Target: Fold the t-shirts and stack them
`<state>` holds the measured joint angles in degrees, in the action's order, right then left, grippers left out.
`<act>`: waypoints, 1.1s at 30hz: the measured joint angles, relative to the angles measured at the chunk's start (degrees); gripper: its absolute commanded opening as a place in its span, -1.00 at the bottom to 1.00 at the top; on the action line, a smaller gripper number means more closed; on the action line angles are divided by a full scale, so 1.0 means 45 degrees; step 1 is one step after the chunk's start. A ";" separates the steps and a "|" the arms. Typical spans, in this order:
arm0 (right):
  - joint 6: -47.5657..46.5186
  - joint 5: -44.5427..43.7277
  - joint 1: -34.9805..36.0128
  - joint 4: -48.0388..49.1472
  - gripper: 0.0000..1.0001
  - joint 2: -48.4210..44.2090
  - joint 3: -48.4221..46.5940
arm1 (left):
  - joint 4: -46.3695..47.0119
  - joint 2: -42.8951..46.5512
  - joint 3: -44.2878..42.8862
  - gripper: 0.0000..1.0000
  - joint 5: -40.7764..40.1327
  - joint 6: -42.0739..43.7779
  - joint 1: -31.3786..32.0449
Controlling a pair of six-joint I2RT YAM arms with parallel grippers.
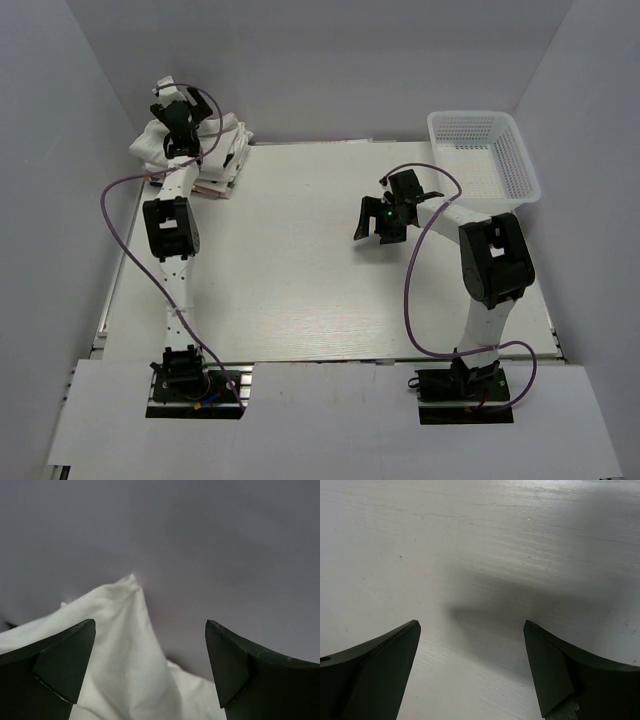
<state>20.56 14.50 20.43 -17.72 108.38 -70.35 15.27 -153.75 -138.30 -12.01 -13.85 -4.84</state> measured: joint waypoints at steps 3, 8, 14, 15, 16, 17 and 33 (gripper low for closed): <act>0.0000 0.0102 0.0000 0.0058 0.79 0.0000 0.0000 | 0.0753 0.0019 0.0102 1.00 0.0233 -0.0578 -0.0015; -0.0015 0.0291 0.0005 0.0131 0.79 0.0000 0.0005 | 0.1258 0.1525 0.2807 1.00 0.0845 -0.0602 0.0044; -0.0146 0.0559 0.0083 0.0602 0.79 0.0000 0.0194 | 0.1554 0.5289 0.7524 1.00 0.0991 -0.0155 0.0209; -0.0180 0.0578 0.0097 0.0646 0.79 0.0000 0.0291 | 0.1651 0.5906 0.8072 1.00 0.0962 -0.0073 0.0243; -0.0223 0.0646 0.0107 0.0724 0.79 -0.0029 0.0374 | 0.1749 0.6460 0.8466 1.00 0.0933 -0.0019 0.0272; -0.0267 0.0646 0.0117 0.0758 0.79 -0.0073 0.0437 | 0.1817 0.6951 0.8796 1.00 0.0894 0.0049 0.0296; -0.0437 0.0772 0.0136 0.0933 0.79 -0.0214 0.0661 | -0.3959 0.3910 0.4109 0.73 0.2545 0.2127 0.0272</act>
<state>18.59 17.98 21.04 -13.52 107.42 -67.37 -2.55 -136.16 -119.81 -0.56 -4.27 -3.62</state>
